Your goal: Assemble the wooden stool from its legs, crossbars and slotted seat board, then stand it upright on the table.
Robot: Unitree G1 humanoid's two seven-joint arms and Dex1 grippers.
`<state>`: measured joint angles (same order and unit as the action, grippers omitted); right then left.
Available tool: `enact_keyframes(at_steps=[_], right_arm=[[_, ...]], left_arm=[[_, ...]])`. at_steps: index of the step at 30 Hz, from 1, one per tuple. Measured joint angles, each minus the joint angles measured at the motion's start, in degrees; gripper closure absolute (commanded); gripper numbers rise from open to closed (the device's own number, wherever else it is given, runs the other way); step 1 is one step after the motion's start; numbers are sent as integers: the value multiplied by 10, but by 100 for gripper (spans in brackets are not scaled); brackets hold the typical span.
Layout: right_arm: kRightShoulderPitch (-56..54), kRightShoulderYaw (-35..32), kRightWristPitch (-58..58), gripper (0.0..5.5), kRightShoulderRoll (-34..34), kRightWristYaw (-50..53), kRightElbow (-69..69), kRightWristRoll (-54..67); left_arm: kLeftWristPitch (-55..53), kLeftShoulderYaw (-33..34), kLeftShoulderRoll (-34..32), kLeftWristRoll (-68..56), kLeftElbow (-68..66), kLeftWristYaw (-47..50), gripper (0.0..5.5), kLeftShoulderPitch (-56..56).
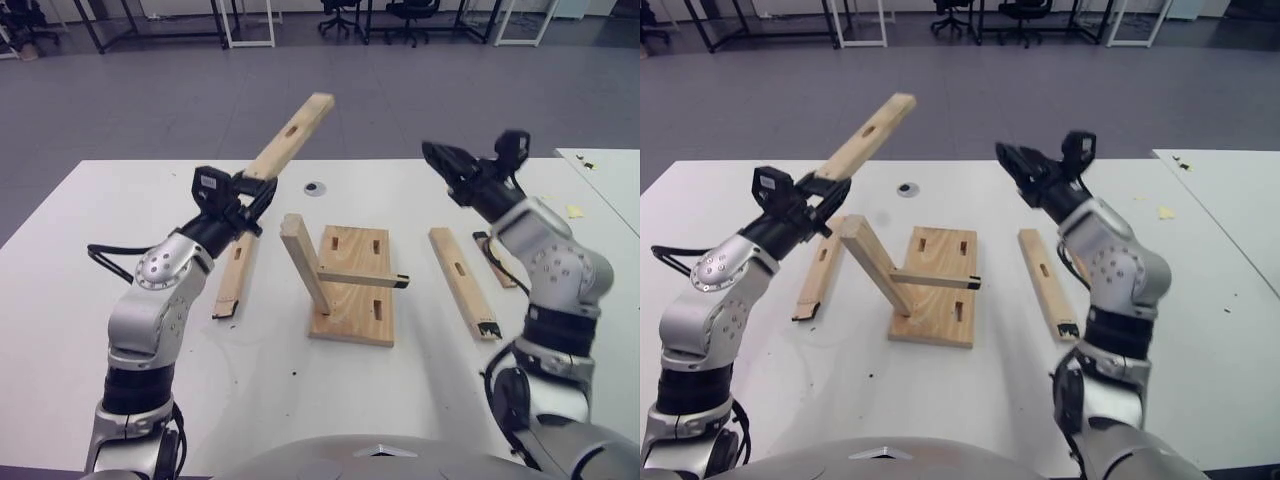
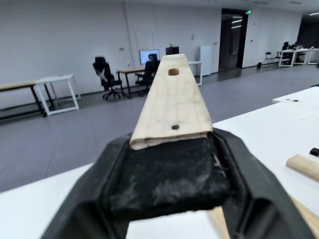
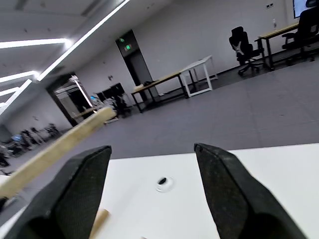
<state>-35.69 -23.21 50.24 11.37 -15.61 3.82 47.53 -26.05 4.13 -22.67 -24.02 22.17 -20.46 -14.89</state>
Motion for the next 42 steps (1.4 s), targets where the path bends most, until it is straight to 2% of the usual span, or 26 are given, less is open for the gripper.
enact_keyframes(at_steps=[2,5,13,24,32,34,38,42], right_arm=[[-75,-22,19,237,-44,36,-65,65],[-152,-56,28,237,-75,73,-155,129],[-196,-107,29,237,-53,101,-258,188],[-212,-116,46,423,-31,123,-265,231],[-212,-115,30,445,-36,145,-249,265],[-212,-115,8,448,-43,151,-230,266],[-190,-122,-75,449,-41,163,-128,244],[-60,-113,-115,449,-41,199,7,193]], left_arm=[[44,-13,3,10,-16,-28,344,-23],[100,-24,13,16,-30,-59,344,-54],[149,-74,34,27,-36,-104,344,-53],[177,-76,36,42,-50,-113,344,-52],[178,-83,37,68,-70,-112,344,-65],[165,-83,42,63,-86,-113,293,-84],[106,-18,51,18,-148,-77,224,-140],[62,17,37,7,-153,-54,153,-129]])
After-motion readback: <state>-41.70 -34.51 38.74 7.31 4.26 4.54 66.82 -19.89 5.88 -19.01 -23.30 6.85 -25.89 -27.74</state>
